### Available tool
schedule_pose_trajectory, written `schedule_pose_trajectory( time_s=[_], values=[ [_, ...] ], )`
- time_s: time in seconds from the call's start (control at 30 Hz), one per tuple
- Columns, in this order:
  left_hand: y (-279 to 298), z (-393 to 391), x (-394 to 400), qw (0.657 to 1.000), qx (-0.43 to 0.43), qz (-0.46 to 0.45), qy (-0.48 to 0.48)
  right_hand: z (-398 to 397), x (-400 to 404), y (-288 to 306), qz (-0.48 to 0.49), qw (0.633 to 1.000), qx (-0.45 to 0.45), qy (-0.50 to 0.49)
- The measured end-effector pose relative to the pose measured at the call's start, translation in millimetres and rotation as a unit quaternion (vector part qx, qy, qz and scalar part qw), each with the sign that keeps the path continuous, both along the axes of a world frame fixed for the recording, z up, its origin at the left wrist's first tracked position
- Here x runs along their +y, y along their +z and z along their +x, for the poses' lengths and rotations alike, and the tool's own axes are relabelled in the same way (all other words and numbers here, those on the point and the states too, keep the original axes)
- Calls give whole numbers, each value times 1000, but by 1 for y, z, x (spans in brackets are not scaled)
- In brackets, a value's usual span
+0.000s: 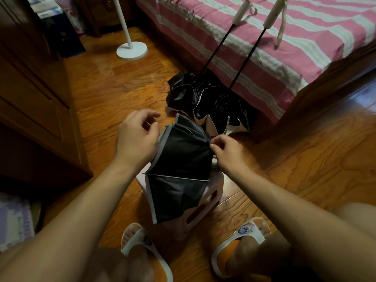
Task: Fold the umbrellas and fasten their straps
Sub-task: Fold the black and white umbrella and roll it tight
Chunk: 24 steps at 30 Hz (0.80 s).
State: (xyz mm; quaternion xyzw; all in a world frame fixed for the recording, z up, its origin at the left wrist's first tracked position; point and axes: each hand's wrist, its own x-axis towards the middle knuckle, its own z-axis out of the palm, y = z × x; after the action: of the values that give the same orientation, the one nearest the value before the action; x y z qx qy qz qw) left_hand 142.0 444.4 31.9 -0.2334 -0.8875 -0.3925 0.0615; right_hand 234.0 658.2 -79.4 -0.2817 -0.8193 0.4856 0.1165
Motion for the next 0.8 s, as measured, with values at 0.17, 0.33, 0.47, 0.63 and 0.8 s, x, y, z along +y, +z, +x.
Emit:
schedule_pose_trajectory(
  time_s=[0.17,0.33,0.47,0.63,0.8],
  values=[
    [-40,26,7,922,-34,-313,-226,-36,26,-22,29,996,-79,-13],
    [-69,8,-20,876,-111,-432,-184,12,48,-49,30,969,-230,91],
    [-57,-8,-29,906,-131,-378,-137,55,45,-39,-27,942,-254,220],
    [-26,-2,-26,956,-64,-277,-68,35,27,12,21,954,-217,207],
    [14,33,-25,982,-179,47,43,17,4,83,-294,943,-131,81]
  ],
)
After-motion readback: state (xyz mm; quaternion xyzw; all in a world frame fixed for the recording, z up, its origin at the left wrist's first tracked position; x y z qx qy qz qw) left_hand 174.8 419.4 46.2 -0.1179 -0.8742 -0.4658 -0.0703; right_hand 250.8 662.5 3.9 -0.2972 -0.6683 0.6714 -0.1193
